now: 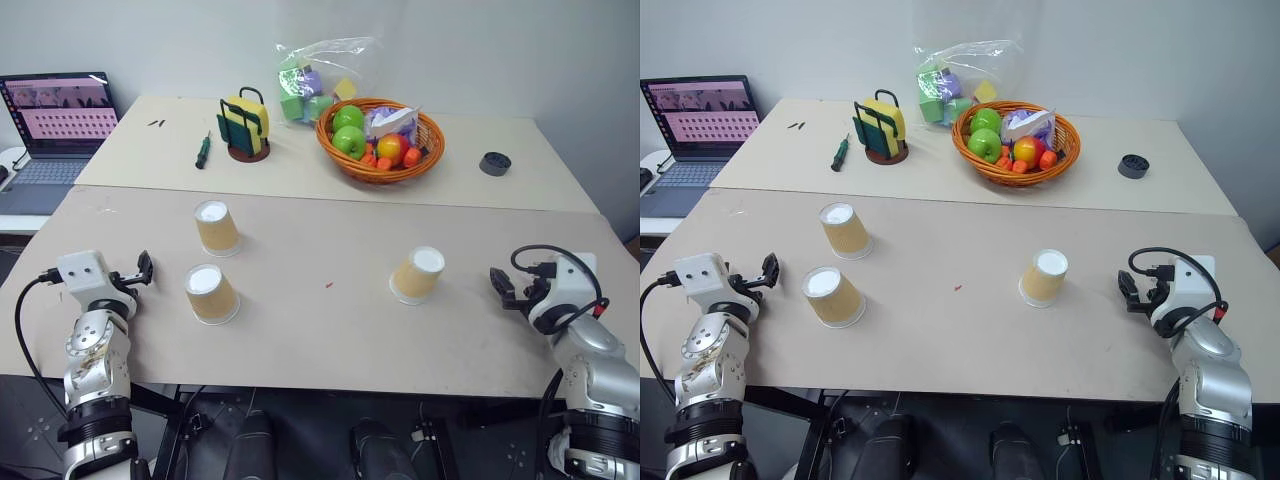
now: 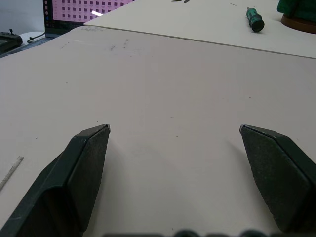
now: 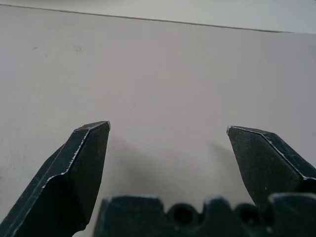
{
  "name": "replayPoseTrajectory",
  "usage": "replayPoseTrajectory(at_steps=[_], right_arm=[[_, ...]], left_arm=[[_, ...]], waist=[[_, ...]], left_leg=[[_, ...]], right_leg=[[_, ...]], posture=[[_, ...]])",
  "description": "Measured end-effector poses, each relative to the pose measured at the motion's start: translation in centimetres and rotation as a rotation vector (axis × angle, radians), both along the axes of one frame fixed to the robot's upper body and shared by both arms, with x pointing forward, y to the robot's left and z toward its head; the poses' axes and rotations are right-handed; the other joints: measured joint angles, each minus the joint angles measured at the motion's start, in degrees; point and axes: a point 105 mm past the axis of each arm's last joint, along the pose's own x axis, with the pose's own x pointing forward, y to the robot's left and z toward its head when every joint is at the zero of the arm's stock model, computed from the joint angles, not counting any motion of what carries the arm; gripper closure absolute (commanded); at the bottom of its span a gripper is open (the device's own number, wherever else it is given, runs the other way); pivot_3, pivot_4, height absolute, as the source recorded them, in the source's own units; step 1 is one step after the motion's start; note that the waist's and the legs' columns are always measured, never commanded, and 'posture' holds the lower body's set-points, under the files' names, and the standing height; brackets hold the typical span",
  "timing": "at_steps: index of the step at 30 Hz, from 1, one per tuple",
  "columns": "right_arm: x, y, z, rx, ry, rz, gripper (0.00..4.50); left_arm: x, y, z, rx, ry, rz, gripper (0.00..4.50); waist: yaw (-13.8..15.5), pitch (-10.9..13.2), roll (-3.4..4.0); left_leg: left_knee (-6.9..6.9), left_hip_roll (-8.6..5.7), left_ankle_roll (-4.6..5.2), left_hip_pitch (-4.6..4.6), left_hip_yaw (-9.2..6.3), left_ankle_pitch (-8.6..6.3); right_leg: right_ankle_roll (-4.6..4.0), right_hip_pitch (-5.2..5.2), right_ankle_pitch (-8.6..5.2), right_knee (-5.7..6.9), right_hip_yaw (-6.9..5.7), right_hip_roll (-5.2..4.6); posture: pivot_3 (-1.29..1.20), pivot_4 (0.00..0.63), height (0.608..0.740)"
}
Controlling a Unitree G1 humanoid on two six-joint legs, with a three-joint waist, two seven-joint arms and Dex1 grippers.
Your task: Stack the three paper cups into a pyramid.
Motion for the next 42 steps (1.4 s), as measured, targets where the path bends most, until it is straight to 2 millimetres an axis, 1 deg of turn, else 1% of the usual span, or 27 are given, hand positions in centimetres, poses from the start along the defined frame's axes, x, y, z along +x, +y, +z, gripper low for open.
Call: replayPoseTrajectory(at_steps=[3,5,7,8,9,10,11,12,13,14,15,16,17,18,19,20,21,23,25,28,29,31,32,34,35,40,42], right_arm=[[0.0,-0.1,0.1,-0.002,-0.002,-0.006,0.05],[0.2,-0.3,0.6,-0.003,-0.020,-0.022,0.05],[0.7,-0.2,3.0,0.043,-0.093,-0.017,0.05],[0.9,0.3,4.7,0.073,-0.140,0.019,0.05],[0.9,1.0,6.9,0.097,-0.197,0.074,0.05],[0.6,2.3,9.5,0.124,-0.258,0.174,0.05],[0.1,3.4,11.6,0.126,-0.309,0.252,0.05],[-0.4,4.5,13.1,0.138,-0.343,0.333,0.05],[-1.7,6.9,14.8,0.163,-0.355,0.509,0.05],[-3.1,9.4,16.0,0.158,-0.366,0.668,0.05],[-4.5,11.4,16.8,0.157,-0.370,0.800,0.05],[-6.5,14.3,17.4,0.121,-0.354,0.981,0.05],[-8.8,17.5,16.8,0.054,-0.284,1.183,0.05],[-10.4,19.6,15.6,0.006,-0.208,1.318,0.05],[-11.4,20.9,14.4,-0.043,-0.137,1.407,0.05],[-12.7,22.3,12.3,-0.100,-0.020,1.512,0.05],[-13.2,22.9,11.1,-0.131,0.045,1.562,0.05],[-13.6,23.4,9.7,-0.162,0.112,1.610,0.05],[-13.6,23.5,9.2,-0.177,0.127,1.624,0.05],[-12.9,23.6,9.1,-0.193,0.110,1.629,0.05],[-12.7,23.5,9.1,-0.195,0.105,1.621,0.05],[-12.2,23.4,8.9,-0.196,0.104,1.614,0.05],[-12.1,23.5,8.7,-0.189,0.105,1.615,0.05],[-11.8,23.5,8.5,-0.179,0.106,1.611,0.05],[-11.6,23.5,8.5,-0.172,0.099,1.605,0.05],[-10.8,23.6,8.3,-0.179,0.091,1.597,0.05],[-10.5,23.5,8.4,-0.179,0.087,1.590,0.05]], left_arm=[[0.0,0.0,0.0,0.000,0.001,-0.004,0.00],[0.1,-0.2,0.0,0.001,0.002,-0.012,0.00],[0.2,-0.4,-0.2,0.001,0.006,-0.021,0.00],[0.2,-0.4,-0.2,0.000,0.008,-0.024,0.00],[0.2,-0.5,-0.3,0.000,0.010,-0.028,0.00],[0.3,-0.6,-0.3,0.000,0.011,-0.032,0.00],[0.3,-0.7,-0.3,0.000,0.011,-0.035,0.00],[0.3,-0.7,-0.3,0.000,0.010,-0.038,0.00],[0.4,-0.8,-0.3,0.001,0.010,-0.043,0.00],[0.4,-0.8,-0.3,-0.001,0.013,-0.042,0.00],[0.4,-0.8,-0.3,-0.002,0.014,-0.043,0.00],[0.4,-0.9,-0.3,-0.002,0.015,-0.046,0.00],[0.5,-0.9,-0.4,-0.003,0.016,-0.049,0.00],[0.6,-1.0,-0.4,-0.002,0.016,-0.057,0.00],[0.6,-1.2,-0.4,0.000,0.018,-0.069,0.00],[0.7,-1.4,-0.4,0.008,0.021,-0.087,0.00],[0.4,-1.4,-0.4,0.029,0.032,-0.109,0.00],[-0.6,-1.1,-0.6,0.086,0.068,-0.157,0.00],[-2.1,-0.6,-0.9,0.145,0.114,-0.210,0.00],[-5.5,0.7,-1.3,0.237,0.221,-0.318,0.00],[-6.4,1.1,-1.3,0.251,0.246,-0.345,0.00],[-8.0,1.3,-1.3,0.275,0.304,-0.410,0.00],[-8.7,1.1,-1.1,0.300,0.332,-0.461,0.00],[-9.5,0.0,-0.7,0.331,0.376,-0.570,0.00],[-9.8,-1.2,-0.5,0.338,0.390,-0.648,0.00],[-9.0,-7.6,0.5,0.346,0.360,-0.954,0.00],[-8.4,-9.0,1.0,0.360,0.337,-1.006,0.00]], waist=[[0.0,0.0,0.00],[0.0,0.0,0.01],[0.0,0.0,0.13],[-0.1,0.0,0.23],[-0.1,0.0,0.29],[-0.1,0.0,0.36],[-0.1,0.0,0.38],[-0.1,0.0,0.37],[0.0,0.0,0.39],[-0.1,0.0,0.50],[-0.1,0.0,0.51],[0.0,0.0,0.51],[0.0,-0.1,0.52],[0.0,-0.1,0.46],[0.1,-0.2,0.42],[0.2,-0.2,0.38],[0.1,-0.2,0.32],[-0.2,-0.3,0.31],[-0.8,-0.3,0.32],[-1.3,-0.3,0.34],[-1.4,-0.3,0.35],[-1.4,-0.3,0.38],[-1.4,-0.3,0.36],[-1.2,-0.3,0.37],[-0.8,-0.3,0.37],[0.3,-0.3,0.37],[0.2,-0.3,0.38]], left_leg=[[0.00,0.00,0.00,0.00,0.00,0.00],[0.00,0.00,0.00,0.00,0.00,0.00],[0.00,0.00,0.00,0.00,0.01,0.00],[0.00,0.00,0.00,0.00,0.01,0.00],[0.00,0.00,0.00,0.00,0.00,0.00],[-0.01,0.00,0.00,0.00,-0.01,0.00],[-0.03,0.00,0.01,0.00,-0.02,-0.01],[-0.03,0.01,0.02,0.02,-0.08,-0.02],[-0.03,0.00,0.03,0.01,-0.08,-0.02],[-0.05,0.00,0.05,-0.01,-0.07,-0.04],[-0.05,0.01,0.07,0.00,-0.10,-0.05],[-0.06,0.01,0.08,0.01,-0.17,-0.06],[-0.10,0.01,0.08,0.06,-0.17,-0.06],[-0.10,0.01,0.07,0.10,-0.19,-0.06],[-0.09,0.00,0.07,0.12,-0.19,-0.06],[-0.08,-0.01,0.04,0.12,-0.19,-0.04],[-0.08,-0.01,0.02,0.12,-0.17,-0.04],[-0.07,0.01,0.01,0.14,-0.12,-0.03],[-0.11,0.06,0.02,0.21,-0.04,-0.04],[-0.26,0.13,-0.01,0.41,0.00,-0.07],[-0.29,0.14,-0.02,0.41,0.00,-0.07],[-0.30,0.14,-0.04,0.45,0.01,-0.08],[-0.30,0.16,-0.30,0.46,0.01,-0.25],[-0.29,0.13,-0.42,0.45,0.03,-0.32],[-0.27,0.12,-0.46,0.45,0.04,-0.35],[-0.23,0.13,-0.48,0.44,0.05,-0.36],[-0.23,0.14,-0.41,0.43,0.05,-0.32]], right_leg=[[0.00,0.00,0.00,0.00,0.00,0.00],[0.00,0.00,0.00,0.00,0.01,0.00],[0.00,-0.01,0.01,0.01,0.01,0.00],[0.01,-0.01,0.01,0.01,0.03,0.00],[0.00,-0.01,0.00,0.02,0.02,0.00],[-0.02,-0.01,-0.02,0.02,0.01,0.01],[-0.03,0.00,-0.04,0.02,0.00,0.01],[-0.05,0.07,-0.08,0.01,-0.07,0.01],[-0.04,0.05,-0.09,-0.01,-0.07,0.00],[-0.05,0.04,-0.10,-0.01,-0.05,-0.01],[-0.07,0.08,-0.13,0.00,-0.08,0.00],[-0.08,0.10,-0.16,-0.01,-0.15,0.00],[-0.09,0.13,-0.17,-0.02,-0.16,0.00],[-0.09,0.17,-0.18,-0.02,-0.18,-0.01],[-0.09,0.21,-0.18,-0.06,-0.19,-0.02],[-0.05,0.22,-0.18,-0.13,-0.19,-0.04],[-0.06,0.20,-0.19,-0.19,-0.19,-0.05],[-0.38,0.20,-0.21,-0.33,-0.13,-0.05],[-0.52,0.18,-0.15,-0.32,-0.10,-0.05],[-0.66,0.19,-0.24,-0.30,-0.12,-0.04],[-0.70,0.17,-0.27,-0.30,-0.13,-0.04],[-0.73,0.08,-0.30,-0.30,-0.15,-0.05],[-0.80,0.02,-0.33,-0.31,-0.15,-0.05],[-0.81,0.03,-0.34,-0.34,-0.16,-0.11],[-0.81,0.02,-0.34,-0.35,-0.17,-0.13],[-0.82,0.00,-0.34,-0.35,-0.19,-0.13],[-0.81,0.00,-0.34,-0.35,-0.18,-0.11]], posture=[[0.00,0.150,0.669],[0.00,0.150,0.669],[0.00,0.150,0.669],[0.00,0.150,0.669],[0.00,0.150,0.669],[0.00,0.150,0.669],[0.00,0.150,0.669],[0.00,0.150,0.669],[0.00,0.150,0.669],[0.00,0.150,0.669],[0.00,0.150,0.669],[0.00,0.150,0.669],[0.00,0.150,0.669],[0.00,0.150,0.669],[0.00,0.150,0.669],[0.00,0.150,0.669],[0.00,0.150,0.669],[0.00,0.150,0.669],[0.00,0.150,0.669],[0.00,0.150,0.669],[0.00,0.150,0.669],[0.00,0.150,0.669],[0.00,0.150,0.669],[0.00,0.150,0.669],[0.00,0.150,0.669],[0.00,0.150,0.669],[0.00,0.150,0.669]])
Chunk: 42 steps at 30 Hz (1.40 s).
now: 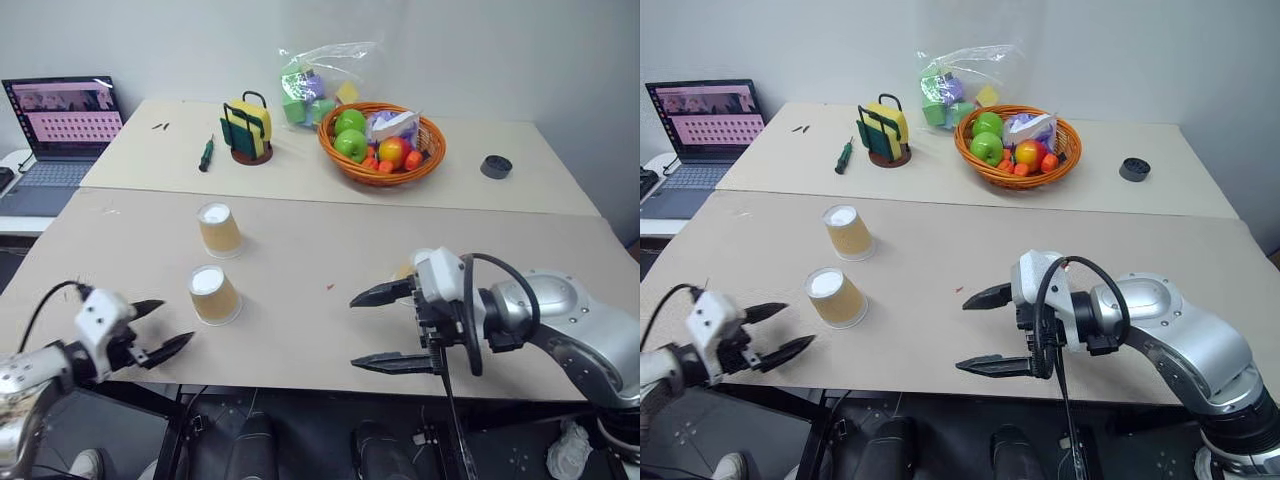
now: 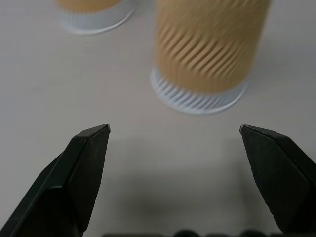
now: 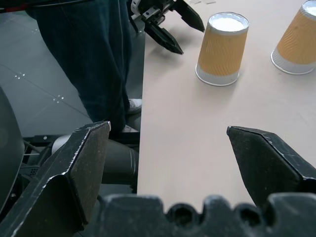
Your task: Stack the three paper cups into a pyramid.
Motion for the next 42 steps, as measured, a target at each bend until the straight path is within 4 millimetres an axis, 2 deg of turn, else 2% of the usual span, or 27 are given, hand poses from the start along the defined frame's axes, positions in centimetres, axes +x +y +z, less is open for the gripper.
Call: replayPoseTrajectory(at_steps=[2,6,14,21,27,34,38,41,42], right_arm=[[0.2,-0.1,0.4,0.005,-0.017,-0.006,0.05],[0.6,-0.4,1.2,0.022,-0.052,-0.042,0.05],[0.9,-0.5,1.4,0.031,-0.071,-0.075,0.05],[1.0,-0.6,1.5,0.035,-0.080,-0.088,0.05],[1.1,-0.7,1.7,0.033,-0.088,-0.098,0.00],[1.3,-0.7,1.8,0.035,-0.097,-0.110,0.00],[2.0,-0.9,2.0,0.035,-0.111,-0.140,0.00],[2.8,-1.1,2.5,0.039,-0.132,-0.160,0.00],[2.9,-1.1,2.6,0.041,-0.133,-0.163,0.00]], left_arm=[[0.4,-0.9,0.4,0.000,-0.012,-0.040,0.00],[1.3,-1.7,1.2,-0.009,-0.026,-0.068,0.00],[2.6,-3.5,3.4,-0.099,-0.043,-0.115,0.00],[2.6,-4.5,3.5,-0.104,-0.033,-0.146,0.00],[2.6,-4.8,3.3,-0.099,-0.021,-0.156,1.91],[3.2,-5.4,3.7,-0.100,-0.031,-0.163,1.91],[4.6,-8.0,5.3,-0.144,-0.089,-0.222,1.91],[5.9,-11.8,6.9,-0.193,-0.147,-0.315,1.91],[6.1,-12.5,7.0,-0.197,-0.152,-0.330,1.91]], waist=[[-0.2,0.0,0.00],[-0.3,0.0,0.00],[-0.3,0.0,-0.01],[-0.3,0.0,-0.01],[-0.3,0.0,-0.01],[-0.1,0.0,-0.02],[0.3,0.0,-0.02],[0.7,0.0,-0.02],[0.8,0.0,-0.02]], left_leg=[[-0.02,0.01,0.34,-0.02,0.00,0.20],[-0.11,0.04,0.38,-0.08,-0.02,0.19],[-0.14,0.03,0.38,-0.08,-0.02,0.19],[-0.14,0.03,0.38,-0.08,-0.02,0.19],[-0.14,0.03,0.38,-0.08,-0.02,0.19],[-0.13,0.02,0.38,-0.08,-0.03,0.19],[-0.07,-0.01,0.38,-0.09,-0.06,0.19],[0.00,-0.04,0.39,-0.10,-0.09,0.20],[0.01,-0.04,0.39,-0.10,-0.09,0.20]], right_leg=[[0.00,0.04,-0.01,0.00,0.00,0.03],[0.34,0.11,0.07,0.02,0.01,0.09],[0.72,0.15,-0.13,0.02,0.01,0.09],[0.72,0.16,-0.12,0.02,0.01,0.09],[0.72,0.17,-0.13,0.02,0.01,0.09],[0.73,0.18,-0.12,0.02,0.01,0.09],[0.77,0.22,-0.11,0.02,0.01,0.10],[0.86,0.28,-0.07,0.02,0.01,0.12],[0.86,0.29,-0.07,0.02,0.02,0.12]], posture=[[0.00,0.150,0.669],[0.00,0.150,0.669],[0.00,0.150,0.669],[0.00,0.150,0.669],[0.00,0.150,0.669],[0.00,0.150,0.669],[0.00,0.150,0.669],[0.00,0.150,0.669],[0.00,0.150,0.669]])
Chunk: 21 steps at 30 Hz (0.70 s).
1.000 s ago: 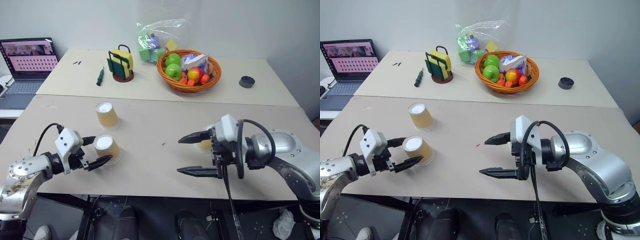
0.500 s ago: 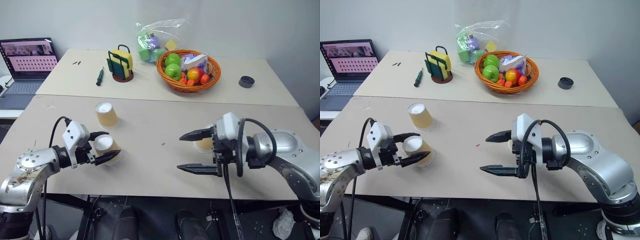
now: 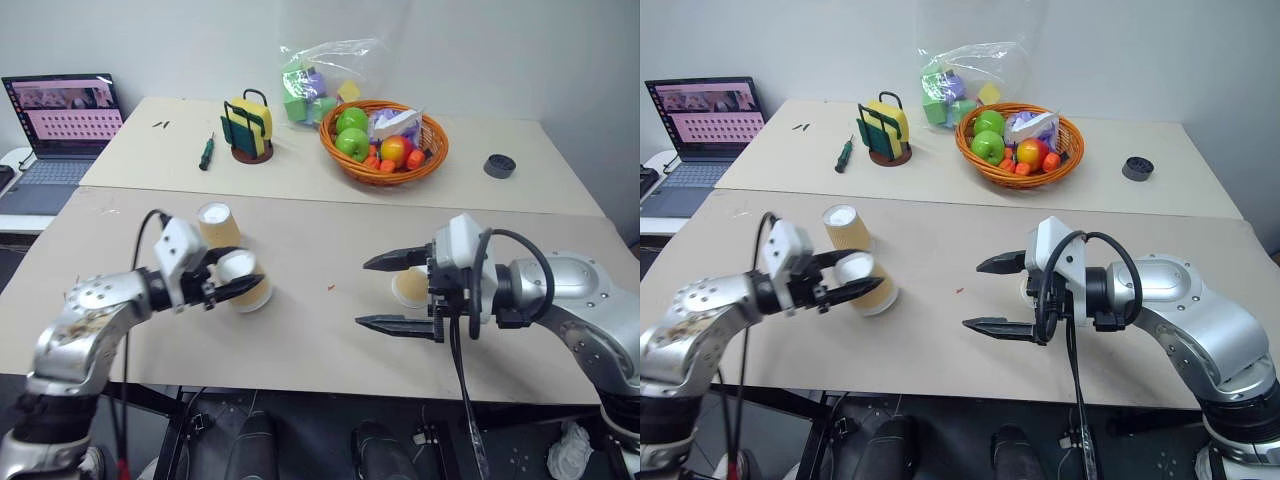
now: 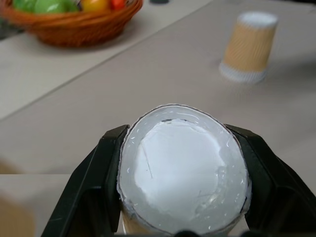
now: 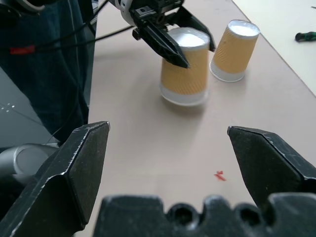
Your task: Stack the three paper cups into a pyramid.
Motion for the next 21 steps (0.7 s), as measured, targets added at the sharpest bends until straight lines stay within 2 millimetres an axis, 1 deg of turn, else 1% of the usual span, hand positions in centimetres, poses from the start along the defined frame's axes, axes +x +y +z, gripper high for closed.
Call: replayPoseTrajectory(at_steps=[1,4,6,8,9,11,14,16,18,19,21], right_arm=[[0.2,0.0,0.2,0.004,-0.007,-0.004,0.00],[0.7,-0.1,0.5,0.007,-0.018,-0.017,0.00],[0.7,-0.1,0.5,0.007,-0.018,-0.019,0.00],[0.7,-0.1,0.5,0.006,-0.019,-0.019,0.00],[0.8,-0.1,0.5,0.006,-0.019,-0.020,0.00],[0.7,-0.1,0.5,0.008,-0.019,-0.019,0.00],[0.7,-0.1,0.6,0.009,-0.024,-0.019,0.00],[0.7,-0.1,0.6,0.010,-0.025,-0.022,0.00],[0.7,-0.1,0.6,0.010,-0.025,-0.023,0.00],[0.7,-0.1,0.6,0.010,-0.025,-0.023,0.00],[0.8,-0.1,0.6,0.016,-0.022,-0.024,0.00]], left_arm=[[0.6,-1.7,0.1,-0.002,-0.016,-0.029,1.91],[1.9,-4.5,-0.9,0.012,-0.014,-0.048,1.91],[2.4,-6.0,-2.2,0.024,0.000,-0.062,1.91],[2.8,-6.8,-3.3,0.042,0.011,-0.062,1.91],[3.0,-7.0,-3.5,0.037,0.013,-0.059,1.91],[3.7,-7.6,-3.5,0.033,-0.007,-0.056,1.91],[3.9,-8.0,-3.7,0.028,-0.020,-0.057,1.91],[3.9,-8.1,-3.6,0.025,-0.021,-0.058,0.99],[3.9,-8.1,-3.6,0.023,-0.020,-0.060,0.29],[3.9,-8.0,-3.5,0.019,-0.022,-0.058,0.05],[3.8,-7.8,-2.8,0.000,-0.038,-0.057,0.05]], waist=[[0.1,0.0,0.00],[0.1,0.0,0.02],[-0.1,0.0,0.02],[-0.2,0.0,0.02],[-0.2,0.0,0.03],[-0.1,0.0,0.03],[-0.1,0.0,0.03],[0.0,0.0,0.03],[0.1,0.0,0.03],[0.1,0.0,0.03],[0.1,0.0,0.03]], left_leg=[[0.00,-0.02,0.00,-0.02,0.00,0.00],[-0.01,-0.04,0.04,-0.09,-0.01,-0.01],[-0.01,-0.04,0.10,-0.11,-0.02,-0.05],[-0.02,-0.04,0.13,-0.14,-0.03,-0.07],[-0.02,-0.04,0.13,-0.14,-0.03,-0.07],[0.00,-0.05,0.13,-0.14,-0.05,-0.07],[0.03,-0.07,0.13,-0.13,-0.05,-0.07],[0.03,-0.07,0.13,-0.13,-0.06,-0.06],[0.04,-0.07,0.12,-0.14,-0.06,-0.06],[0.03,-0.07,0.12,-0.15,-0.06,-0.06],[0.03,-0.06,0.12,-0.16,-0.06,-0.06]], right_leg=[[-0.01,0.00,0.03,0.00,0.03,0.01],[-0.16,-0.04,0.12,0.02,0.05,0.03],[-0.20,-0.05,0.13,0.02,0.06,0.03],[-0.20,-0.07,0.13,0.02,0.05,0.04],[-0.20,-0.07,0.13,0.02,0.05,0.03],[-0.20,-0.03,0.13,0.02,0.04,0.03],[-0.18,0.00,0.14,0.02,0.04,0.02],[-0.18,0.00,0.14,0.02,0.04,0.02],[-0.17,-0.01,0.14,0.02,0.04,0.02],[-0.17,-0.02,0.14,0.02,0.04,0.02],[-0.17,-0.04,0.14,0.02,0.04,0.02]], posture=[[0.00,0.150,0.669],[0.00,0.150,0.669],[0.00,0.150,0.669],[0.00,0.150,0.669],[0.00,0.150,0.669],[0.00,0.150,0.669],[0.00,0.150,0.669],[0.00,0.150,0.669],[0.00,0.150,0.669],[0.00,0.150,0.669],[0.00,0.150,0.669]])
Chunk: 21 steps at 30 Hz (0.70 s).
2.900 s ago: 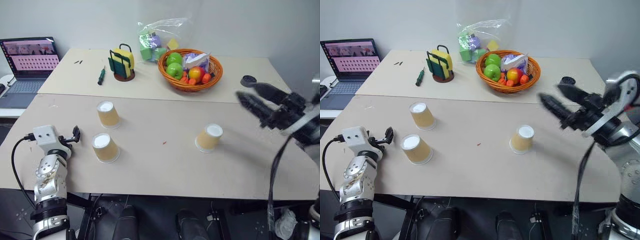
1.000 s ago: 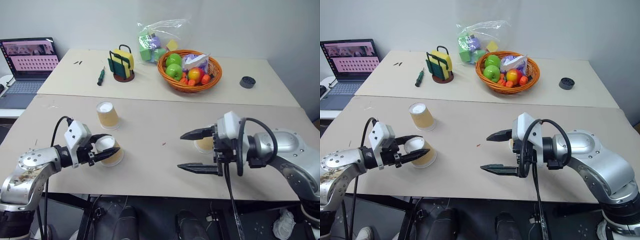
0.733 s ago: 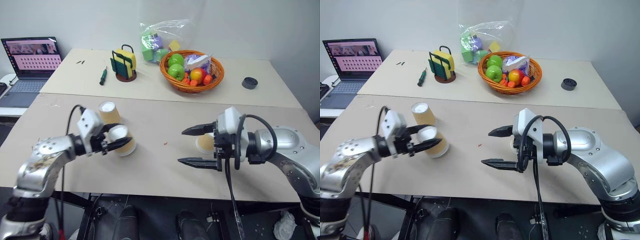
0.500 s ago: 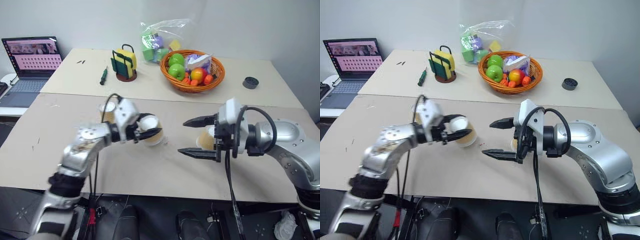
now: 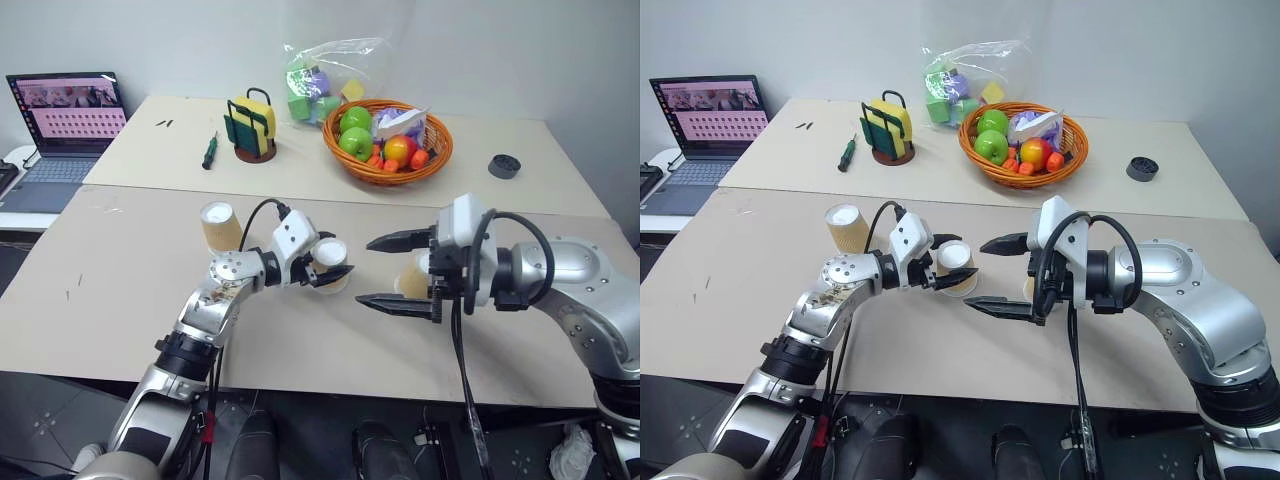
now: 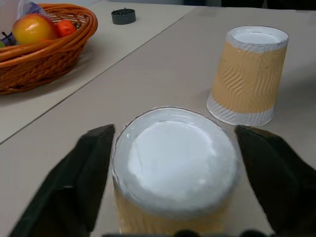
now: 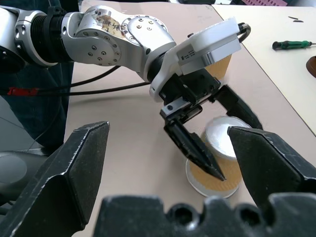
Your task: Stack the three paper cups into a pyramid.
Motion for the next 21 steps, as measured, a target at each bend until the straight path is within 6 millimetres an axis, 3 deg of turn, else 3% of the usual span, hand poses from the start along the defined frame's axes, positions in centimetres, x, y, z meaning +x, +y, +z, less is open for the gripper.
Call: replayPoseTrajectory(at_steps=[6,10,13,15,18,19,21], right_arm=[[0.5,-0.1,-0.2,0.015,0.007,-0.012,0.00],[0.9,-0.1,-0.4,0.028,0.008,-0.015,0.00],[1.2,-0.1,-0.6,0.027,0.013,-0.011,0.00],[1.3,0.0,-0.9,0.022,0.021,-0.005,0.00],[1.3,0.0,-1.0,0.021,0.018,0.003,0.00],[1.5,-0.1,-1.1,0.021,0.019,-0.004,0.00],[1.8,-0.3,-1.4,0.020,0.032,-0.022,0.00]], left_arm=[[-1.1,1.0,4.4,-0.123,-0.034,-0.004,0.05],[-1.2,3.1,9.3,-0.224,-0.079,0.068,0.05],[-0.8,5.5,11.4,-0.298,-0.094,0.195,0.05],[0.1,8.5,11.9,-0.360,-0.105,0.380,0.05],[0.5,13.4,8.3,-0.357,-0.087,0.735,0.05],[-0.5,15.2,4.5,-0.312,-0.041,0.888,0.05],[-2.6,16.5,-1.8,-0.240,0.090,1.056,0.05]], waist=[[-0.1,0.0,0.01],[-0.3,0.0,0.01],[-0.5,0.0,0.01],[-0.7,0.0,0.01],[-1.4,0.0,0.03],[-1.7,0.0,0.04],[-1.5,0.0,-0.02]], left_leg=[[0.00,0.00,0.00,0.00,-0.01,0.00],[0.01,0.00,0.00,0.01,-0.03,0.01],[0.01,0.00,0.00,0.01,-0.04,0.01],[0.01,0.00,0.00,0.02,-0.04,0.00],[-0.01,-0.01,0.05,0.16,-0.02,-0.03],[0.00,-0.02,0.07,0.18,0.02,-0.10],[0.00,-0.02,0.06,0.13,0.01,-0.12]], right_leg=[[0.01,0.01,0.00,0.01,-0.01,0.00],[0.16,0.04,-0.08,0.02,-0.01,0.00],[0.16,0.04,-0.08,0.02,-0.01,0.00],[0.14,0.04,-0.07,0.02,-0.01,0.00],[0.05,0.15,-0.01,-0.04,0.06,-0.01],[0.04,0.18,-0.01,-0.03,0.11,-0.01],[0.02,0.12,-0.01,0.00,0.07,-0.03]], posture=[[0.00,0.150,0.669],[0.00,0.150,0.669],[0.00,0.150,0.669],[0.00,0.150,0.669],[0.00,0.150,0.669],[0.00,0.150,0.669],[0.00,0.150,0.669]])
